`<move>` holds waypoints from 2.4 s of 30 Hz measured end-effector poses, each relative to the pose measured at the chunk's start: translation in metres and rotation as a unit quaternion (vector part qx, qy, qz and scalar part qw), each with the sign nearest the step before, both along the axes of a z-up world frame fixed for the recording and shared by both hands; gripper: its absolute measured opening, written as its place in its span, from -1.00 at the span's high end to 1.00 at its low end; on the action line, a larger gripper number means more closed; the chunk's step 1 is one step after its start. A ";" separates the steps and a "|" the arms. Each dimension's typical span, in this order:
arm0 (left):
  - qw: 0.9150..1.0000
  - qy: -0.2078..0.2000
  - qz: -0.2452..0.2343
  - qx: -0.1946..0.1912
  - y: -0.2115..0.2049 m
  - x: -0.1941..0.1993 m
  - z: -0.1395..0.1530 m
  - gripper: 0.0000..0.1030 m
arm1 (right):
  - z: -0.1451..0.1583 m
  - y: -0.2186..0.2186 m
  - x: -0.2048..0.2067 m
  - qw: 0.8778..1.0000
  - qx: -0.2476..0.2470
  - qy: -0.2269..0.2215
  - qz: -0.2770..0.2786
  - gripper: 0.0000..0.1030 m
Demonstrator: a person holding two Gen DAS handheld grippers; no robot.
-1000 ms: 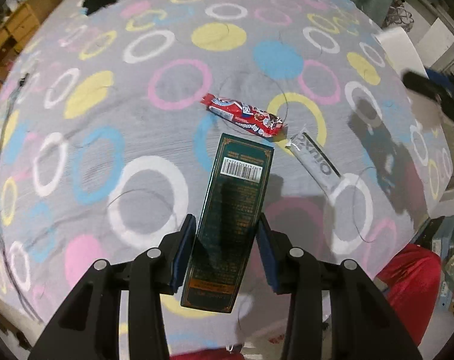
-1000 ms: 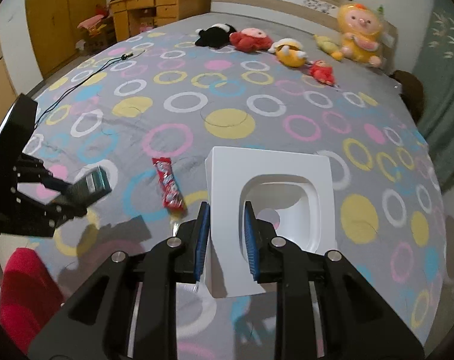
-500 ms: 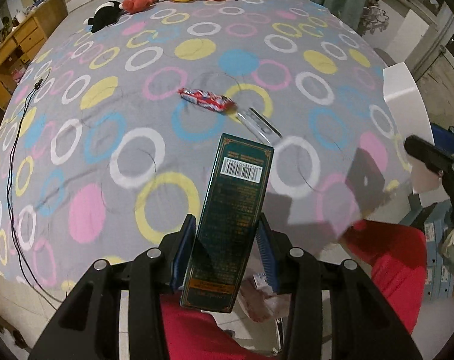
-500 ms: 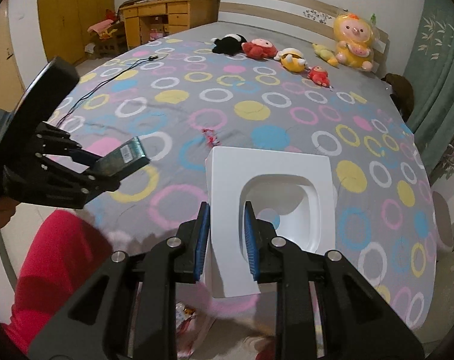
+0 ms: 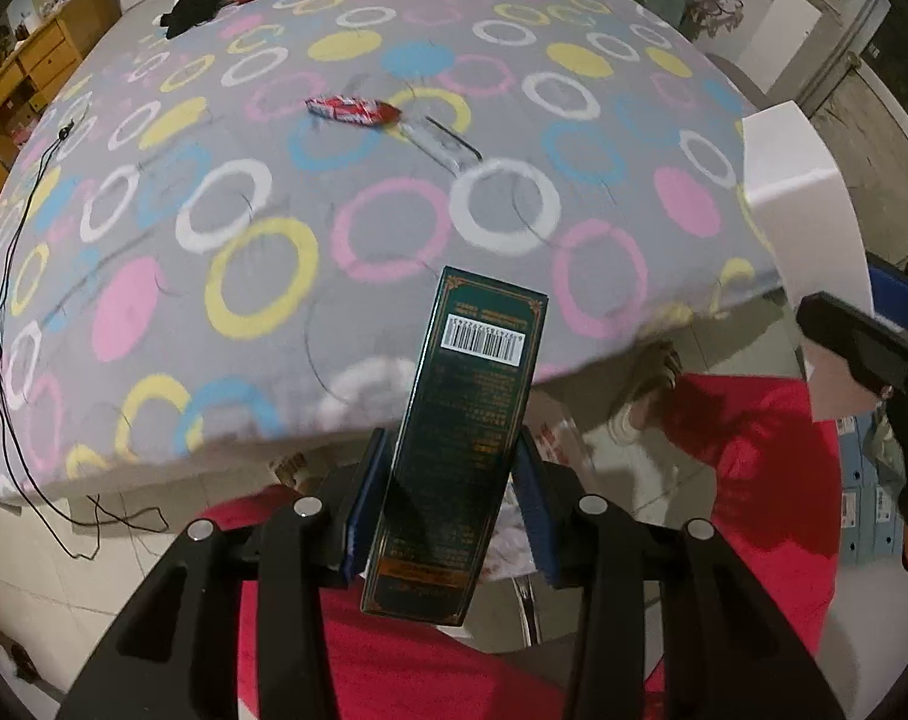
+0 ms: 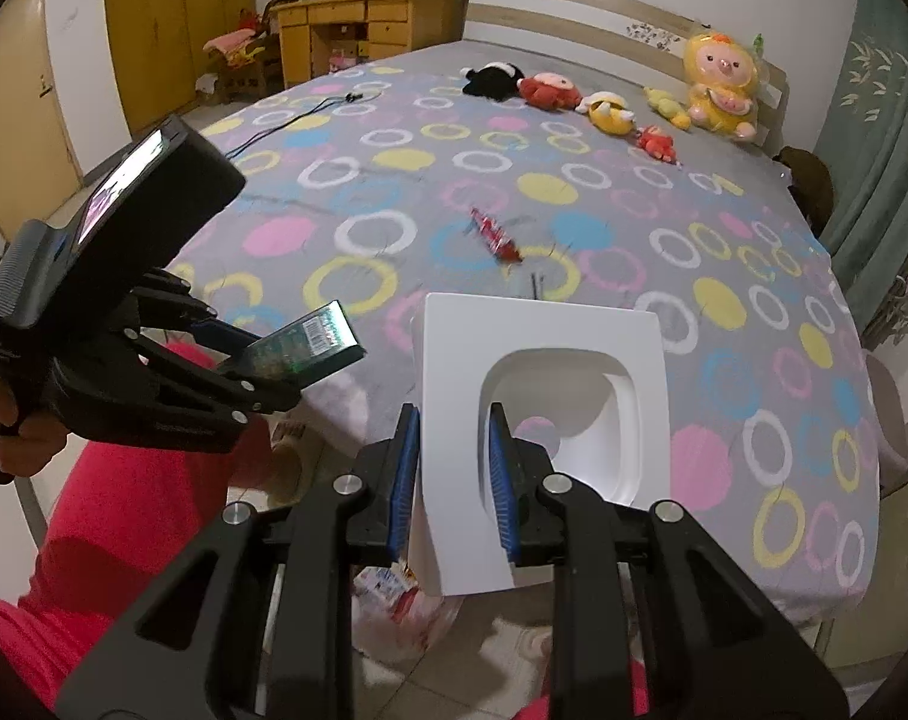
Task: Collect trash
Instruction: 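Carry the white box and dark green box down over the plastic bag with both tools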
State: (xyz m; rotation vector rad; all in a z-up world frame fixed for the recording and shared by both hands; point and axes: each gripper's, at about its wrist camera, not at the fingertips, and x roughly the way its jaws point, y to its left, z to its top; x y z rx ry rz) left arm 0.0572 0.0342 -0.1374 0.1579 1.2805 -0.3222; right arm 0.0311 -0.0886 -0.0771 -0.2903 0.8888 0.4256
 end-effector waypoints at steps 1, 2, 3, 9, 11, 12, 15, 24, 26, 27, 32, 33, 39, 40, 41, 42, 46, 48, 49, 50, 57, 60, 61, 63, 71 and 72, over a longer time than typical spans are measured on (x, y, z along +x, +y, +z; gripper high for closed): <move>1.000 0.001 0.001 -0.001 -0.001 -0.005 -0.002 0.21 | -0.003 0.002 -0.006 1.000 0.000 0.003 0.001 0.55; 1.000 0.003 0.002 -0.004 -0.002 -0.010 -0.004 0.21 | -0.006 0.003 -0.012 1.000 0.000 0.006 0.002 0.55; 1.000 0.004 0.004 -0.006 -0.003 -0.013 -0.006 0.21 | -0.009 0.006 -0.018 1.000 -0.001 0.008 0.003 0.55; 1.000 0.009 0.017 -0.020 -0.008 -0.031 -0.019 0.21 | -0.032 0.019 -0.042 1.000 0.000 0.023 0.008 0.55; 0.999 0.013 0.022 -0.024 -0.010 -0.035 -0.025 0.21 | -0.040 0.022 -0.048 0.999 0.004 0.032 0.007 0.56; 0.999 0.015 0.023 -0.025 -0.010 -0.036 -0.029 0.21 | -0.045 0.023 -0.050 0.999 0.006 0.036 0.006 0.55; 0.999 0.023 0.029 -0.030 -0.013 -0.039 -0.042 0.21 | -0.057 0.023 -0.055 0.999 0.010 0.048 0.003 0.55; 0.994 0.078 0.059 -0.047 -0.011 -0.040 -0.098 0.21 | -0.108 0.012 -0.058 0.995 0.003 0.097 -0.021 0.55; 0.993 0.086 0.066 -0.043 -0.011 -0.039 -0.111 0.21 | -0.119 0.009 -0.056 0.994 0.004 0.110 -0.028 0.55; 0.992 0.092 0.070 -0.044 -0.011 -0.038 -0.116 0.21 | -0.125 0.008 -0.052 0.993 0.004 0.115 -0.032 0.55; 0.987 0.120 0.092 -0.049 -0.009 -0.033 -0.145 0.21 | -0.155 0.005 -0.048 0.990 -0.004 0.137 -0.043 0.55; 0.986 0.126 0.096 -0.050 -0.009 -0.032 -0.152 0.21 | -0.162 0.005 -0.047 0.989 -0.008 0.141 -0.045 0.55; 0.979 0.160 0.115 -0.056 -0.011 -0.029 -0.182 0.21 | -0.196 0.003 -0.039 0.982 -0.004 0.179 -0.057 0.55; 0.977 0.168 0.119 -0.057 -0.011 -0.028 -0.188 0.21 | -0.201 0.002 -0.037 0.981 -0.003 0.185 -0.059 0.55; 0.975 0.175 0.123 -0.057 -0.012 -0.027 -0.194 0.21 | -0.206 0.002 -0.035 0.980 -0.002 0.192 -0.062 0.55; 0.974 0.181 0.127 -0.056 -0.013 -0.026 -0.199 0.21 | -0.212 0.001 -0.033 0.978 0.001 0.199 -0.063 0.55; 0.966 0.205 0.144 -0.059 -0.016 -0.022 -0.219 0.21 | -0.233 0.001 -0.026 0.972 0.004 0.225 -0.069 0.55; 0.964 0.214 0.151 -0.055 -0.018 -0.020 -0.230 0.21 | -0.244 0.001 -0.022 0.970 0.000 0.234 -0.071 0.55; 0.963 0.217 0.152 -0.051 -0.019 -0.020 -0.234 0.21 | -0.249 0.001 -0.020 0.969 -0.004 0.237 -0.071 0.55; 0.961 0.224 0.154 -0.046 -0.020 -0.020 -0.240 0.21 | -0.254 0.001 -0.018 0.968 -0.008 0.241 -0.071 0.55; 0.955 0.248 0.156 -0.032 -0.024 -0.021 -0.263 0.21 | -0.287 0.000 0.004 0.957 -0.009 0.278 -0.084 0.56; 0.951 0.261 0.163 -0.033 -0.023 -0.020 -0.272 0.21 | -0.300 -0.001 0.012 0.953 -0.012 0.288 -0.090 0.56; 0.948 0.267 0.168 -0.035 -0.021 -0.020 -0.276 0.21 | -0.304 -0.001 0.014 0.952 -0.014 0.291 -0.091 0.56; 0.943 0.280 0.177 -0.039 -0.019 -0.018 -0.284 0.21 | -0.313 0.002 0.016 0.950 -0.018 0.297 -0.093 0.55; 0.924 0.319 0.203 -0.049 -0.016 -0.014 -0.312 0.21 | -0.341 0.001 0.025 0.938 -0.019 0.331 -0.105 0.55; 0.922 0.323 0.208 -0.051 -0.015 -0.013 -0.316 0.21 | -0.344 0.000 0.026 0.936 -0.018 0.336 -0.108 0.55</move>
